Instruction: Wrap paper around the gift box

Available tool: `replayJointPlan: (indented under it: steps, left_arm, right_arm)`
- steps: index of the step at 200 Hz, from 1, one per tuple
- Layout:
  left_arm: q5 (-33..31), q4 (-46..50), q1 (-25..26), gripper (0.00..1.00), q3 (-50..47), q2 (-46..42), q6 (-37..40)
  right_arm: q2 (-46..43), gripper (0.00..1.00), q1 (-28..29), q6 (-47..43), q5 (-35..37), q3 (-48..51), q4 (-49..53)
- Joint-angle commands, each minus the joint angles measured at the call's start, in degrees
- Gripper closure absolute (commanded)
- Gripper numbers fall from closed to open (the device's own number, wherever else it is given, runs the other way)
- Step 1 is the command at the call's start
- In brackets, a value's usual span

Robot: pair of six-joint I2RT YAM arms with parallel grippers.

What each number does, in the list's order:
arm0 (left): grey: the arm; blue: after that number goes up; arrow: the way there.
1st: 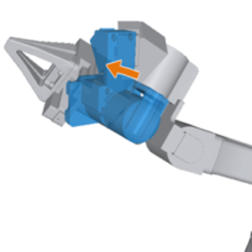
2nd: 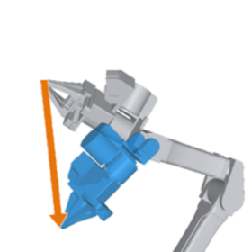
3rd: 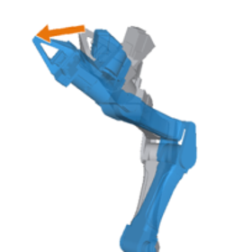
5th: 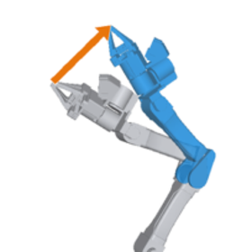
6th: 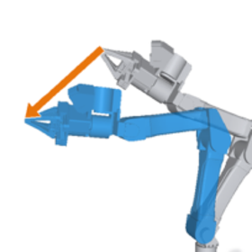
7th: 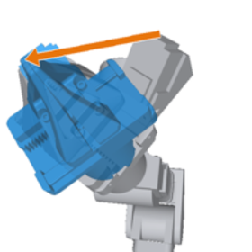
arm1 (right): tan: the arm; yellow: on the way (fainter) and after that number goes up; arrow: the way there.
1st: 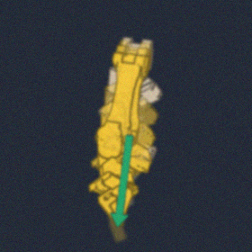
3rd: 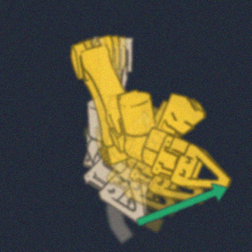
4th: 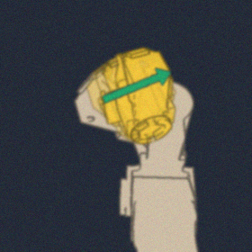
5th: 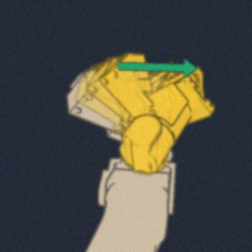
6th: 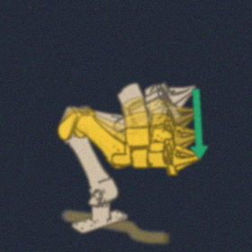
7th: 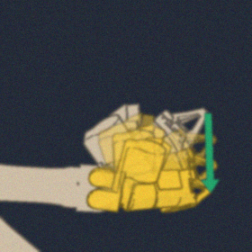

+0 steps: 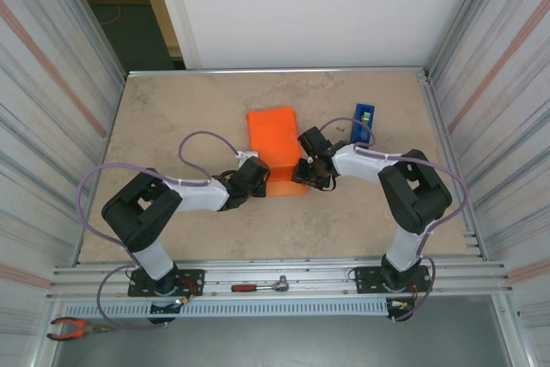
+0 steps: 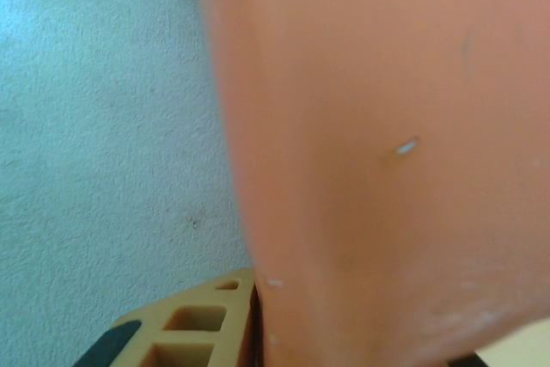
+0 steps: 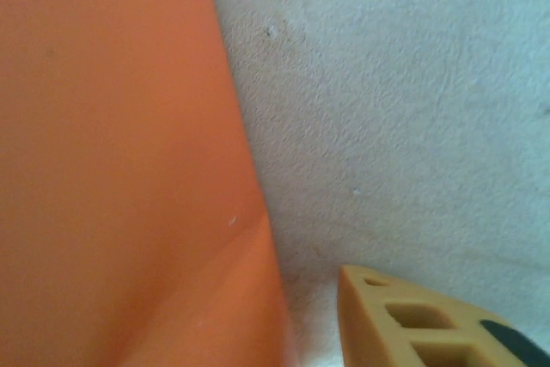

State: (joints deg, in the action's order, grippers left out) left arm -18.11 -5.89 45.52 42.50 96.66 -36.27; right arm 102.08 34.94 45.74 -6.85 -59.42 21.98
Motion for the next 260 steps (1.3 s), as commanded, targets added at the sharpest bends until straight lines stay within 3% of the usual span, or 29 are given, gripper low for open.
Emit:
replayJointPlan:
  steps: [1, 20, 37, 68, 99, 127, 141, 151, 163, 199, 210, 216, 221, 230, 250, 260]
  left_arm:
    - [-0.5, 3.0, 0.5, 0.81, -0.8, 0.2, -0.8]
    - [0.8, 3.4, 0.4, 0.79, -1.5, -2.1, -0.7]
    - [2.5, 5.0, 0.4, 0.72, -2.1, -5.8, -0.5]
    - [4.4, 7.3, 0.1, 0.56, -4.7, -11.7, -2.2]
    - [3.5, 5.2, -0.2, 0.51, -7.4, -14.1, -4.1]
    - [4.0, 1.2, -0.5, 0.57, -7.5, -11.8, -4.0]
    - [4.2, -0.3, -0.5, 0.65, -7.4, -10.3, -4.4]
    - [3.7, -0.8, -0.5, 0.77, -7.3, -9.3, -4.7]
    - [3.5, -1.7, -0.5, 1.00, -7.2, -8.1, -4.6]
    - [2.3, -0.6, -0.5, 1.00, -7.2, -7.4, -4.7]
    - [1.7, 0.0, -0.5, 0.71, -7.8, -8.3, -4.8]
    - [1.5, 0.7, -0.6, 0.66, -7.7, -8.5, -4.6]
    - [1.7, 1.1, -0.7, 0.70, -7.8, -8.7, -4.2]
    - [2.8, 0.6, -0.9, 1.00, -8.3, -9.4, -3.0]
    - [2.9, 0.7, -1.0, 1.00, -9.9, -13.0, -1.9]
    - [2.9, 0.9, -1.1, 0.85, -10.5, -15.0, -1.2]
  right_arm:
    - [2.9, 0.79, 0.7, 0.1, -0.8, -1.2, -3.5]
    - [3.1, 0.95, 1.0, 0.7, -0.6, -0.6, -3.9]
    - [3.2, 1.00, 1.5, 0.8, -0.5, -0.2, -4.1]
    - [2.7, 1.00, 2.2, 1.0, -0.4, 0.2, -3.8]
    - [1.6, 1.00, 3.0, 1.2, -0.1, 1.1, -3.1]
    - [1.0, 1.00, 3.6, 1.3, 0.0, 1.6, -2.8]
    - [1.1, 1.00, 3.7, 1.5, 0.0, 1.7, -2.8]
    - [0.9, 1.00, 3.8, 1.7, 0.1, 1.9, -3.0]
    - [0.9, 1.00, 4.0, 1.9, 0.2, 2.0, -3.1]
    - [1.0, 1.00, 4.1, 2.1, 0.2, 1.9, -3.1]
    - [1.1, 1.00, 4.1, 2.1, 0.2, 1.9, -3.1]
    - [1.1, 1.00, 4.1, 2.1, 0.2, 1.9, -3.1]
    - [1.1, 1.00, 4.0, 2.1, 0.1, 1.9, -3.1]
    - [1.1, 1.00, 4.1, 2.1, 0.1, 1.8, -3.0]
    - [1.1, 1.00, 4.1, 2.1, 0.2, 1.7, -2.9]
    - [1.1, 1.00, 4.1, 2.2, 0.3, 1.8, -2.9]
